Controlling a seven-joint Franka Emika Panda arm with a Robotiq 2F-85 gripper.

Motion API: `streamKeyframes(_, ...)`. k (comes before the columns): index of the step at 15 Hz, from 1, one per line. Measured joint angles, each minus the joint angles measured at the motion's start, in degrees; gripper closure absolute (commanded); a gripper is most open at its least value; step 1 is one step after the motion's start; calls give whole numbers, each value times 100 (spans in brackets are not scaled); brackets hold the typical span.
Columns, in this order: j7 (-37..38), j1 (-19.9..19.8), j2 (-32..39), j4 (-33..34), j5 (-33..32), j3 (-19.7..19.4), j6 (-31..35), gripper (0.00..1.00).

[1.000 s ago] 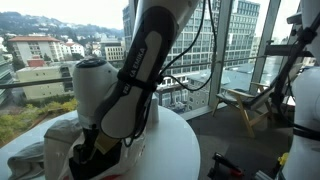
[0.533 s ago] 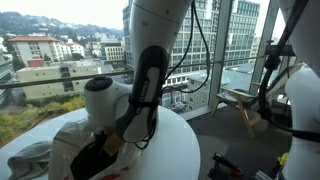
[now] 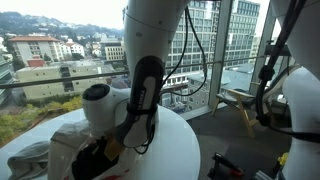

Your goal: Put the blue and pink shirts on the basket

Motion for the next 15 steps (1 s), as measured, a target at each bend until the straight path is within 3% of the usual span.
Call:
streamKeyframes(2, -12, -17, -65, -9, 93, 81, -234, 94)
streamKeyframes(4, -222, -187, -245, -35, 551, 423, -764, 91)
streamKeyframes(9, -1389, -965, -1122, 25, 2628, 1641, -2965, 91)
streamKeyframes(11, -1433, -1128, -1504, 124, 2968, 1794, -3650, 91)
streamKeyframes(15, -1864, -1535, -2152, 196, 3638, 2030, -4101, 90)
